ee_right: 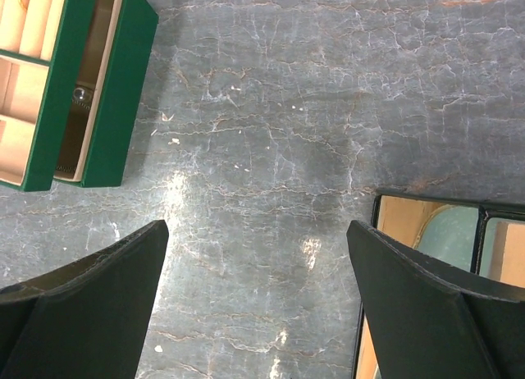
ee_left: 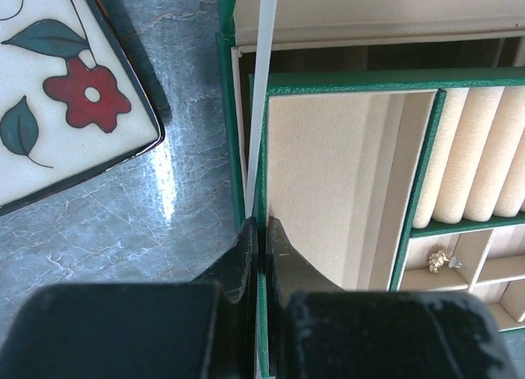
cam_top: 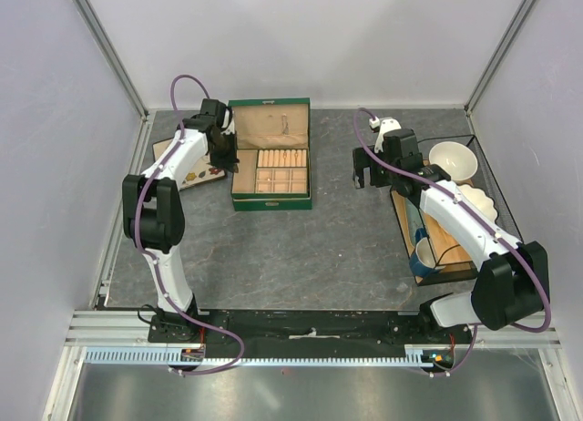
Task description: Organize the mixed jewelry
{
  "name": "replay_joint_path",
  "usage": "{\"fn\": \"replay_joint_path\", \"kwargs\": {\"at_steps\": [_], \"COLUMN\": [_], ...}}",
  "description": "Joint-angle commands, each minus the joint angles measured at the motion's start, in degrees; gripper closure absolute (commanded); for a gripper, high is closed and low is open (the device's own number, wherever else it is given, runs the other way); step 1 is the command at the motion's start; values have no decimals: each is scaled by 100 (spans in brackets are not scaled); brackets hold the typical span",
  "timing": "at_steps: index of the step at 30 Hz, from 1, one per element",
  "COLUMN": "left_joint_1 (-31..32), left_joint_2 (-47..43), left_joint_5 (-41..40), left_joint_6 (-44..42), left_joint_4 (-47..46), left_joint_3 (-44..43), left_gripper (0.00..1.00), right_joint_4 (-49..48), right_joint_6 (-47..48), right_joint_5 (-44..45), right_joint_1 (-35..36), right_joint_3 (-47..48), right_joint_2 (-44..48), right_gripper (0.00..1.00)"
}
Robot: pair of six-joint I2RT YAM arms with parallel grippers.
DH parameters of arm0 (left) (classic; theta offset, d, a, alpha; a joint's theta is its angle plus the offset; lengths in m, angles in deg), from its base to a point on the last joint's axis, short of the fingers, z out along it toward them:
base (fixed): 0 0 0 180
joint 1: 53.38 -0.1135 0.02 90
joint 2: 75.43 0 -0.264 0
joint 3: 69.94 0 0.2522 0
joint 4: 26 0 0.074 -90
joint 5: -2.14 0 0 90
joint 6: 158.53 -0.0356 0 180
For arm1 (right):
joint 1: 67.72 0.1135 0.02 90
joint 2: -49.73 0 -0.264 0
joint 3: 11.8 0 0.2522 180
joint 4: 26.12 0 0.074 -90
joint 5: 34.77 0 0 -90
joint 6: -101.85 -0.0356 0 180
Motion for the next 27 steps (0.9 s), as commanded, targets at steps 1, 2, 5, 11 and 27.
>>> {"fn": "replay_joint_path", "kwargs": {"at_steps": [1, 2, 5, 11, 27], "left_joint_1": [-16, -16, -7, -7, -7], "left_joint_2": [16, 25, 95, 166, 342], "left_joint_5": [79, 114, 79, 44, 0], "left_joint_6": [393, 429, 464, 499, 455], "left_joint_4": [-63, -55, -46, -37, -63], "left_joint_3": [-360, -369, -422, -457, -431], "left_gripper": [98, 99, 99, 98, 99], "right_joint_4": [-126, -117, -117, -117, -134], "right_joint_6": [-106, -106, -115, -132, -168], "right_joint_5": [-114, -132, -141, -176, -211], "right_joint_1": [-41, -41, -50, -67, -111], "right_joint_3": [-68, -77, -95, -139, -183], "right_joint_2": [211, 229, 273, 343, 326], "right_gripper": [2, 2, 2, 2, 2]}}
